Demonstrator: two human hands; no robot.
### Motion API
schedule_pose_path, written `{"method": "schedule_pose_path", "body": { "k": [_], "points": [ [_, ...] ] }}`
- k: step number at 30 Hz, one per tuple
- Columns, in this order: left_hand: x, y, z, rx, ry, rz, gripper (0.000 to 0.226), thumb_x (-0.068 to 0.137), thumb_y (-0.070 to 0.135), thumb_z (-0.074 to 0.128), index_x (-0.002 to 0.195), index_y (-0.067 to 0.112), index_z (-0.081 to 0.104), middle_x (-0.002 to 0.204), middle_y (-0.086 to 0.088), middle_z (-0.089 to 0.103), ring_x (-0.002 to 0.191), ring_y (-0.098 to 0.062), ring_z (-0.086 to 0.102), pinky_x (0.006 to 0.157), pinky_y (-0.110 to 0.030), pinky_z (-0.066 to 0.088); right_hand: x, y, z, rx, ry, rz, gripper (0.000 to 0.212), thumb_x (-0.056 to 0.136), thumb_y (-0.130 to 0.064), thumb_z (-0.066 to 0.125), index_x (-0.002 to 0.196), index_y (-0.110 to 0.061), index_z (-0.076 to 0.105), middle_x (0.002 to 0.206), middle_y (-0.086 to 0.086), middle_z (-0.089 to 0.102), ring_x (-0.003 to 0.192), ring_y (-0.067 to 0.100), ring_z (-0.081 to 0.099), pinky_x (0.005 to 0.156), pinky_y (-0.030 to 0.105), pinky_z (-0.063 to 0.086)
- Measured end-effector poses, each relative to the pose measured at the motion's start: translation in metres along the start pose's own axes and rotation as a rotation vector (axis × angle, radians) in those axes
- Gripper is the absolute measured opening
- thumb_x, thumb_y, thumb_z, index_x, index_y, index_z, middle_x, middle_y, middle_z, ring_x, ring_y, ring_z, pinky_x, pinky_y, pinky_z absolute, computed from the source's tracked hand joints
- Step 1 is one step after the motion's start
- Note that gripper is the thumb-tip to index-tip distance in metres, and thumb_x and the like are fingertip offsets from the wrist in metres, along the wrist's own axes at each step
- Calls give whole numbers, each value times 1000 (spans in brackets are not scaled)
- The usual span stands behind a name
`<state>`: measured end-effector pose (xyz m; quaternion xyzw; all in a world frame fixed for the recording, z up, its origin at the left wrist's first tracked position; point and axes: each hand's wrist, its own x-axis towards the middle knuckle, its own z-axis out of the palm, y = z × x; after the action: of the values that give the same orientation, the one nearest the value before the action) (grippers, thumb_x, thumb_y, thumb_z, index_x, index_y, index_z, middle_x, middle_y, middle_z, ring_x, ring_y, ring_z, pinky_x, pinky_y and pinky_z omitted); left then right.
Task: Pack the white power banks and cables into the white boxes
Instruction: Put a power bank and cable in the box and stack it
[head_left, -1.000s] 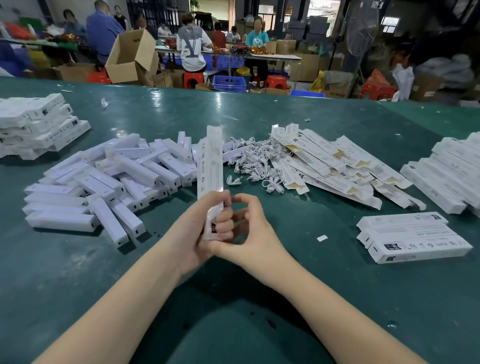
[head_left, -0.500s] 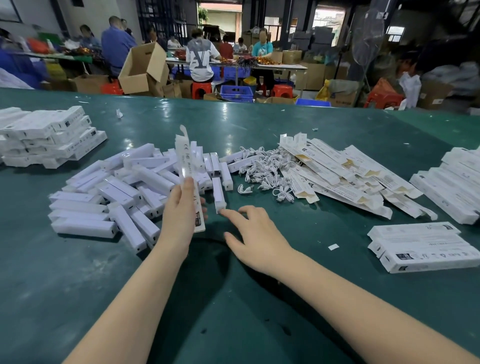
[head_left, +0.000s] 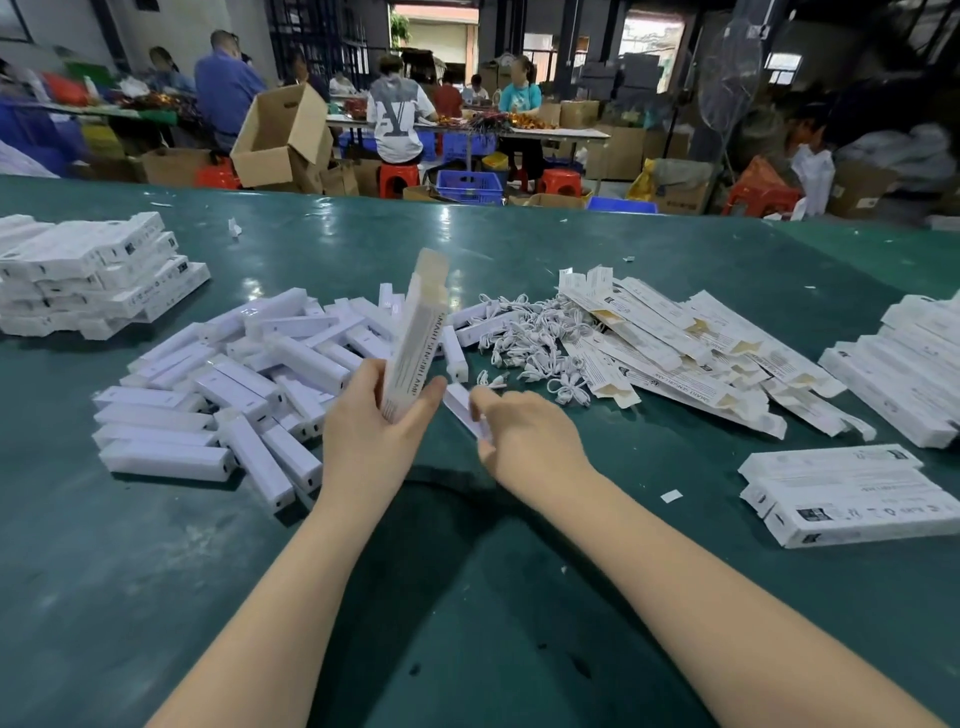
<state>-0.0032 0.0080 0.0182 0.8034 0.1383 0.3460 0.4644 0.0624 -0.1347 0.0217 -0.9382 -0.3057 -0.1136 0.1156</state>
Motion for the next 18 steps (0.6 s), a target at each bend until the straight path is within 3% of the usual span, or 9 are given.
{"method": "schedule_pose_path", "body": {
  "k": [3,5,8,10,12,14,18],
  "points": [
    [-1,-2,1,159,13,88,31,83,38,70,81,17,47,74,1,58,67,-16,53,51,-23,39,-16,22,-17,369,20,177,22,92,-17,52,113,-19,47,101,6,56,87,28,58,69,32,42],
    [-2,0,3,272,13,110,35,82,38,70,80,15,44,67,4,52,63,-24,50,53,-35,40,-24,37,-26,562,110,261,18,94,-20,51,110,-26,50,86,2,59,74,20,61,62,26,45],
    [-5,-1,6,344,-35,148,40,79,40,73,76,25,36,58,11,43,55,-14,44,48,-30,32,-37,50,-38,907,283,378,4,96,-33,58,96,-29,60,62,-5,54,43,8,51,42,15,38],
    [-6,-2,6,357,-75,147,32,80,43,71,82,30,42,61,16,46,56,-10,44,49,-29,32,-43,54,-48,1217,352,447,14,92,-37,65,90,-23,64,57,-5,52,41,7,48,37,16,34],
    [-7,-2,7,386,-96,126,29,81,47,68,99,29,55,74,14,58,67,-16,51,57,-31,43,-46,56,-58,1453,386,444,21,83,-36,74,88,-18,65,54,-5,53,42,7,49,37,16,35],
    [-8,-2,6,397,-103,126,28,83,46,65,102,26,58,81,9,65,73,-19,56,63,-35,50,-47,57,-66,1652,387,385,27,72,-32,78,89,-15,65,56,-3,57,46,8,56,39,14,39],
    [-9,0,4,361,-171,107,16,86,41,64,93,28,61,73,17,61,73,-15,58,65,-36,52,-46,52,-72,1745,406,315,31,73,-34,72,92,-10,67,60,1,64,49,10,62,39,14,42]
  ]
}}
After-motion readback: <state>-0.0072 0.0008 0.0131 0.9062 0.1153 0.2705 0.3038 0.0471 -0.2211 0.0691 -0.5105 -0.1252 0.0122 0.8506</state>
